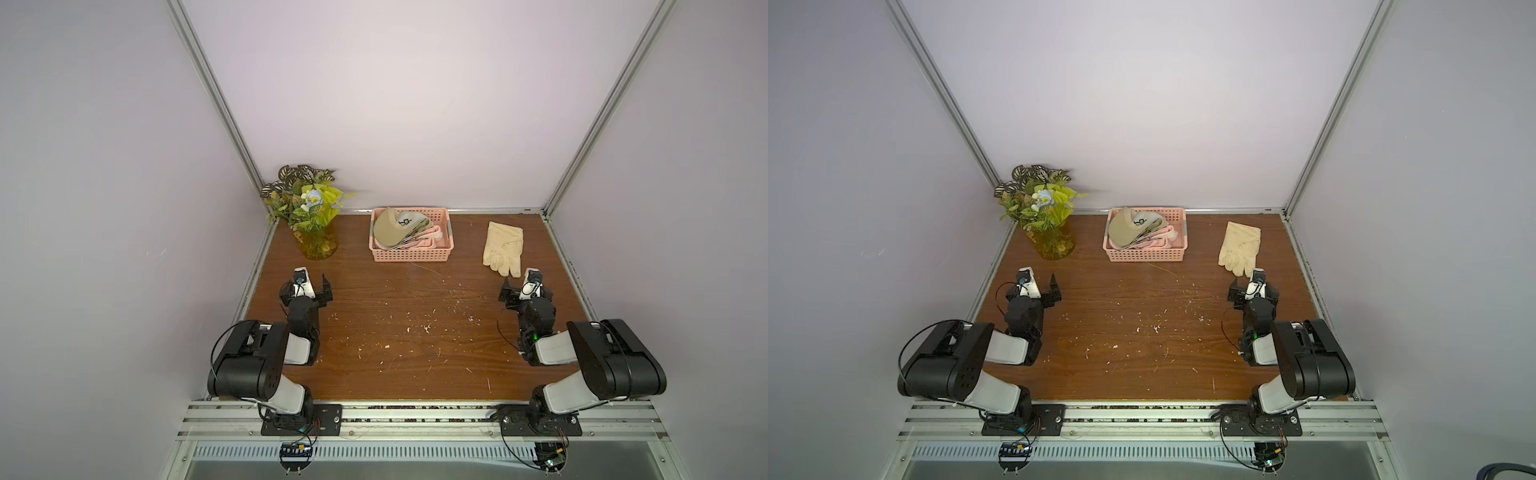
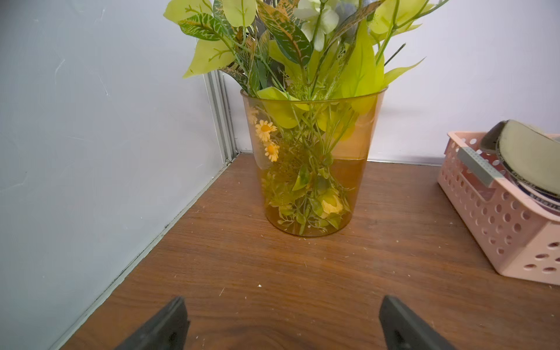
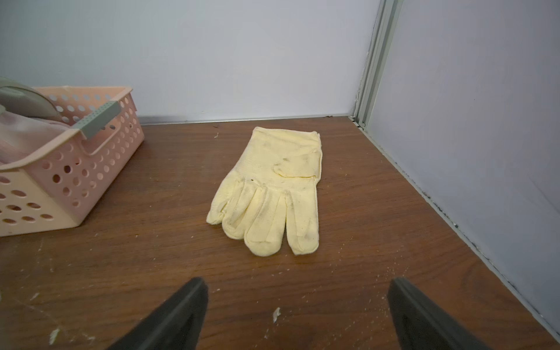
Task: Turn the baseball cap inside out
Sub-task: Pick up the baseball cap from the basket.
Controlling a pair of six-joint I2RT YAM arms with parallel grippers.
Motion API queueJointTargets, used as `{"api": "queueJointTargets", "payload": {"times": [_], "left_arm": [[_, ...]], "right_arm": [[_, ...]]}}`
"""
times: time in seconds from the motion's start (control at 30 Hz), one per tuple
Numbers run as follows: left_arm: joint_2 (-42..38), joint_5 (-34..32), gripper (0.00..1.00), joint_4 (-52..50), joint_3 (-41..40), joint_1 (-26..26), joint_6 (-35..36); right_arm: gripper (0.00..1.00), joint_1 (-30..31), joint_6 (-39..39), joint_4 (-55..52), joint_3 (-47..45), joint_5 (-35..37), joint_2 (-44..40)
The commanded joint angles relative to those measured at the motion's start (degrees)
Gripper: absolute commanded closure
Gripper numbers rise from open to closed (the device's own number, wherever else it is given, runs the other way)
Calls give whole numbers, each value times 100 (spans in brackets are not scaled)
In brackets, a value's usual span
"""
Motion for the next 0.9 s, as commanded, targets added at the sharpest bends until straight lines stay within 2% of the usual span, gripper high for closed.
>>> {"api": "queueJointTargets", "payload": {"times": [0.0, 0.87], "left_arm": [[49, -9, 1, -31, 79, 47, 33], [25, -22, 1, -18, 58, 48, 18]], "right_arm": [[0, -19, -44, 149, 136, 18, -36], [0, -21, -32, 211, 102, 89, -97]]}}
